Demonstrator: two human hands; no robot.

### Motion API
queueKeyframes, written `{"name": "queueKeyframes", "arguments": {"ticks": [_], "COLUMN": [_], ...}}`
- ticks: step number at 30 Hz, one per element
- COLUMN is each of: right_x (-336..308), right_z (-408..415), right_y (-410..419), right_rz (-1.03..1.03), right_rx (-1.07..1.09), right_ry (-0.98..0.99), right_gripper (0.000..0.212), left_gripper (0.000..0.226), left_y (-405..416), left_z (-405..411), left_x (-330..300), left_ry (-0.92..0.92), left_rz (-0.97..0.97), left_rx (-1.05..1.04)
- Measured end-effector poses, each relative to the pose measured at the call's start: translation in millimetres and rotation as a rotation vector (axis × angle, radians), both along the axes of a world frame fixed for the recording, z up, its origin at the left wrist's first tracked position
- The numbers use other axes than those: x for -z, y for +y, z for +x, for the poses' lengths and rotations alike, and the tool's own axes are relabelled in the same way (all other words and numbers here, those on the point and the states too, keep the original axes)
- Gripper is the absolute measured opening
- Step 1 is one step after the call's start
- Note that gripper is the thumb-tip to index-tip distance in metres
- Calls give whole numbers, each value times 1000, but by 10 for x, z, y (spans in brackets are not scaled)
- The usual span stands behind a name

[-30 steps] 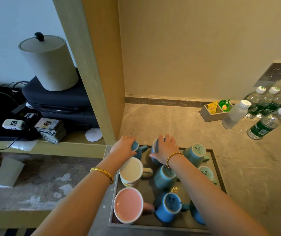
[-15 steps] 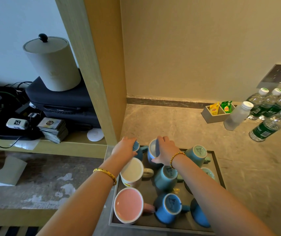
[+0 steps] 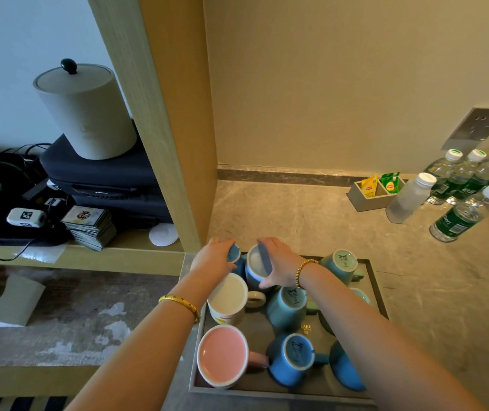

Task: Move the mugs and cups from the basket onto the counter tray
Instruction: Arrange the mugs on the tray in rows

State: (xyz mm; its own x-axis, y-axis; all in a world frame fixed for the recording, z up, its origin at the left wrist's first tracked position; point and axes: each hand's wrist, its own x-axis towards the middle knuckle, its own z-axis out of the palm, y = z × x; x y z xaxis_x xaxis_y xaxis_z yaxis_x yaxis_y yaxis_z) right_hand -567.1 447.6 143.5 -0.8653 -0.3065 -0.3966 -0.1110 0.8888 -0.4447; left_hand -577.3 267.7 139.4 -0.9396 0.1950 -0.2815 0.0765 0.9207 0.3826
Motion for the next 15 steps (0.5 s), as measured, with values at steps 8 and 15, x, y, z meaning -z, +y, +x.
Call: {"name": "queueKeyframes", "arguments": {"ticks": [8,15], "right_x": [23,-59], "right_z": [79,155], "right_y": [162,793], "right_rz": [-158,-58], "right_rx": [144,573], "right_ry": [95,372], "right_gripper": [73,48], "left_gripper": [61,71], "left_y": [106,547], "left_z": [73,68], "left_x": [-55,-192], "left_ry": [5,93], "left_rz": [-85,-19], "left_rx": [-35,160]}}
